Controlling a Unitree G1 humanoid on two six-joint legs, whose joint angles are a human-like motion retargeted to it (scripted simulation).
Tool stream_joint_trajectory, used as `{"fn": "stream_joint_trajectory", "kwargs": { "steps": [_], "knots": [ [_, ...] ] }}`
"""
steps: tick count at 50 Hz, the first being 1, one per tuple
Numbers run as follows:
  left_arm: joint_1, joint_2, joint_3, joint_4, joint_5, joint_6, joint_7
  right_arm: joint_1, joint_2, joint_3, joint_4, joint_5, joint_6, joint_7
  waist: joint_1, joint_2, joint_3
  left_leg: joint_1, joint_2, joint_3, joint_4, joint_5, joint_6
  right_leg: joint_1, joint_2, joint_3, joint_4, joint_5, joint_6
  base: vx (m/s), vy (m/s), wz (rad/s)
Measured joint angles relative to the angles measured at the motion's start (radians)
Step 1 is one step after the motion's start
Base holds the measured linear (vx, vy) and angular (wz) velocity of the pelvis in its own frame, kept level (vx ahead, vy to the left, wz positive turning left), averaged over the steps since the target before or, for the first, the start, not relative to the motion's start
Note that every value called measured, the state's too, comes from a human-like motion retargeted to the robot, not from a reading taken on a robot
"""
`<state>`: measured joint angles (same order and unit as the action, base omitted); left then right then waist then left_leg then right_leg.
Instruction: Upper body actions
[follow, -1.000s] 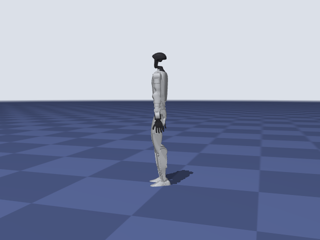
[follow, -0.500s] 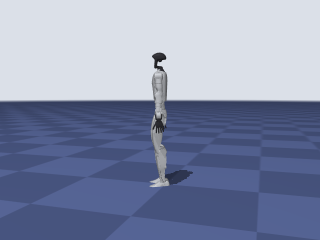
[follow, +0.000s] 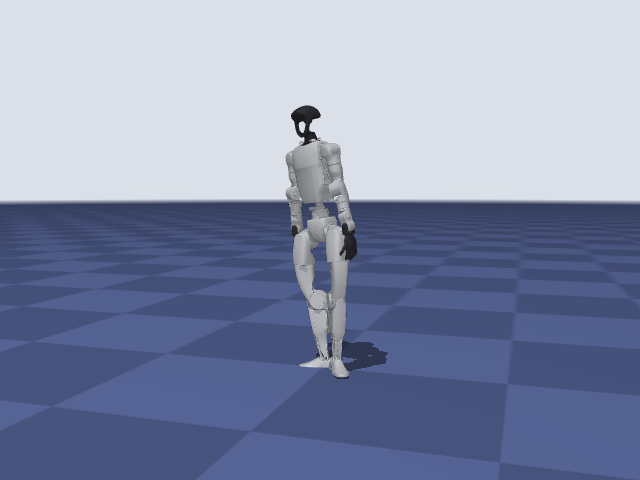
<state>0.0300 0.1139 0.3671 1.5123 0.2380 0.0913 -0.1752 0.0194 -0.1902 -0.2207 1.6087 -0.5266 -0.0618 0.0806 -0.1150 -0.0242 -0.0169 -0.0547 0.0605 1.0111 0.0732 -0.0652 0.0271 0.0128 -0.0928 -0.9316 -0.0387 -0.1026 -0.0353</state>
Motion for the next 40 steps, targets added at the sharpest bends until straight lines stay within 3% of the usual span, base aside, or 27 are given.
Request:
{"fn": "stream_joint_trajectory", "kwargs": {
  "steps": [5,8,14,27,33,37,40],
  "knots": [
    [0.031,0.011,0.034,0.02,-0.005,0.004,-0.006,0.007,0.003,0.005,-0.009,-0.009,-0.003,0.027,0.003,-0.001,-0.041,0.037,0.015,0.023,0.016,0.031,0.011,0.011,-0.013,-0.082,0.009,-0.024,0.028,0.14,0.12,1.48],
    [0.053,0.008,0.072,0.037,-0.022,0.011,-0.016,0.002,0.006,0.011,-0.015,-0.023,-0.006,0.029,0.034,0.024,-0.054,0.049,0.018,-0.073,-0.035,0.078,-0.059,0.026,0.021,-0.103,0.011,-0.033,0.04,0.19,0.15,0.64],
    [0.09,-0.009,0.126,0.053,-0.049,0.016,-0.02,-0.023,0.018,0.025,-0.041,-0.021,-0.024,0.034,0.092,0.022,-0.069,0.044,-0.05,-0.126,-0.117,0.091,-0.022,0.049,0.019,-0.116,0.016,-0.03,0.064,0.14,0.15,0.26],
    [0.079,0.002,0.114,0.026,-0.023,0.007,-0.021,-0.032,0.03,0.065,-0.054,-0.044,-0.057,0.03,0.13,-0.017,-0.071,0.013,-0.086,-0.293,-0.07,0.015,0.014,0.107,-0.02,-0.216,0.051,0.005,0.11,0.15,0.16,0.36],
    [0.041,0.0,0.09,0.018,-0.017,0.0,-0.03,-0.018,0.016,0.059,-0.03,-0.017,-0.064,0.003,0.091,0.014,-0.044,0.025,-0.075,-0.359,-0.066,-0.003,0.033,0.151,-0.031,-0.234,0.129,0.095,0.063,0.13,0.17,0.87],
    [0.028,-0.001,0.078,0.014,-0.009,-0.008,-0.033,-0.008,0.008,0.062,-0.017,-0.013,-0.063,-0.018,0.076,0.059,-0.039,0.032,-0.037,-0.39,-0.071,-0.003,0.037,0.133,-0.043,-0.124,0.24,0.124,-0.009,0.16,0.12,0.68],
    [0.017,0.009,0.069,0.017,-0.001,-0.005,-0.043,-0.011,0.012,0.067,-0.016,-0.016,-0.059,-0.02,0.051,0.068,-0.026,0.035,-0.03,-0.421,-0.073,0.004,0.043,0.061,-0.06,0.087,0.355,0.097,0.03,0.12,0.05,0.83]
  ]
}}
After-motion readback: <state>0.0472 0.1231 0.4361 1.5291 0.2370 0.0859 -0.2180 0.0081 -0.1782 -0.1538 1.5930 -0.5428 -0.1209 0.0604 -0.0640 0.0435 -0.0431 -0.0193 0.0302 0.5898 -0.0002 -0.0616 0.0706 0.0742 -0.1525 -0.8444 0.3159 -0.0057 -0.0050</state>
